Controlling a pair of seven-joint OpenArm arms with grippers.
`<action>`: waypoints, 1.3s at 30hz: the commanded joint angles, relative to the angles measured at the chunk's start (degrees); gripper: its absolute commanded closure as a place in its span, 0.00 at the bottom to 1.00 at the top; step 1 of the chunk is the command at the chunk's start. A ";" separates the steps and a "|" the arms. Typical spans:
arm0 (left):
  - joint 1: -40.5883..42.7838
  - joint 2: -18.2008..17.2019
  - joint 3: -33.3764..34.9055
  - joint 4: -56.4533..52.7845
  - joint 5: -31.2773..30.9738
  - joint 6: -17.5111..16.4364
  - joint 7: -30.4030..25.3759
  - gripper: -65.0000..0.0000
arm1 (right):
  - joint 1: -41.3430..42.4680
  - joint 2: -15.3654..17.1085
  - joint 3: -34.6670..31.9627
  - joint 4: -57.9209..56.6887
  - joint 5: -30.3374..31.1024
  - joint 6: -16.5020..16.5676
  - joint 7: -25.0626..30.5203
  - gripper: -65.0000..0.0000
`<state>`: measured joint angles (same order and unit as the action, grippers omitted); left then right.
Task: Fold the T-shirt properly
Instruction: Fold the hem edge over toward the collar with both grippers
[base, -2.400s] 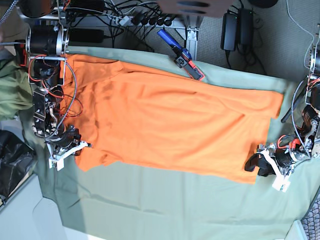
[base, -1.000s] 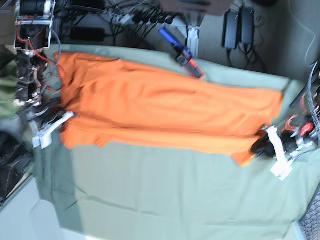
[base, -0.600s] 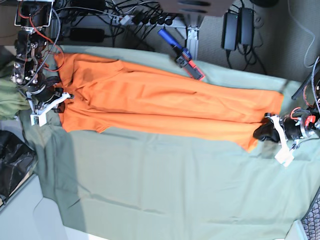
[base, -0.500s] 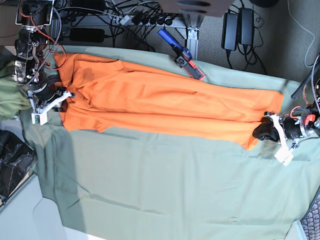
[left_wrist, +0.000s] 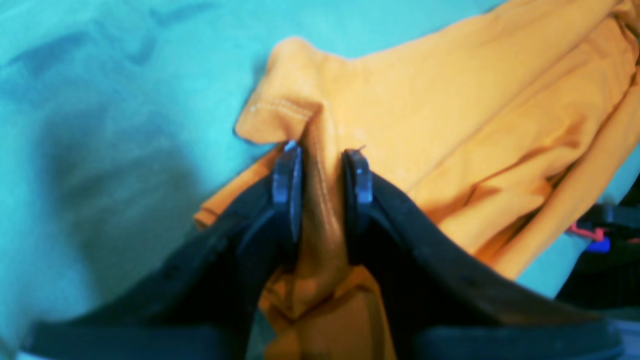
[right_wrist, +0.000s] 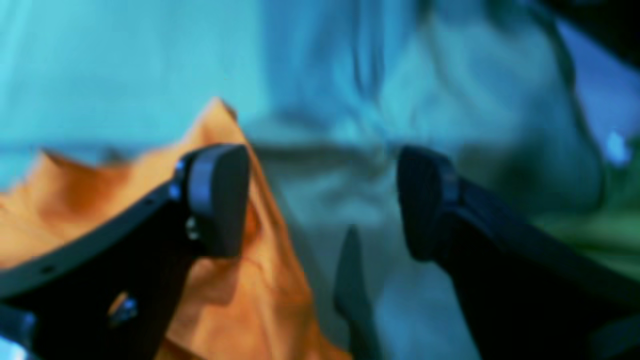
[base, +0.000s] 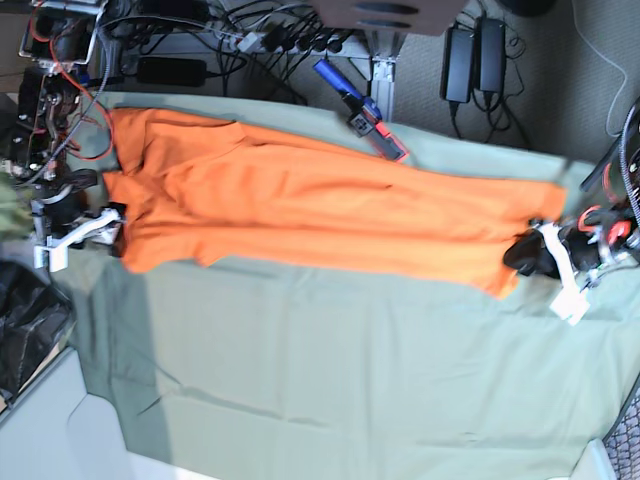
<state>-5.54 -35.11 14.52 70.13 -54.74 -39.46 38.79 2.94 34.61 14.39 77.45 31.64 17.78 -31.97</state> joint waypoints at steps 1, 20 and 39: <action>-0.63 -0.92 -0.39 0.70 -0.15 -0.54 0.04 0.73 | 1.64 1.03 0.13 0.26 0.31 4.79 1.29 0.32; -0.63 -0.90 -0.39 0.70 -0.17 -0.54 0.04 0.73 | 7.45 -5.11 -6.64 -5.73 0.11 5.20 3.69 0.32; -0.63 -0.11 -0.39 0.70 -0.31 -0.54 0.02 0.73 | 7.82 -6.21 -6.64 -5.75 -4.24 5.20 3.67 1.00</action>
<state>-5.54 -34.65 14.50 70.13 -54.89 -39.46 38.76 9.56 27.29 7.38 70.91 27.16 17.80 -29.61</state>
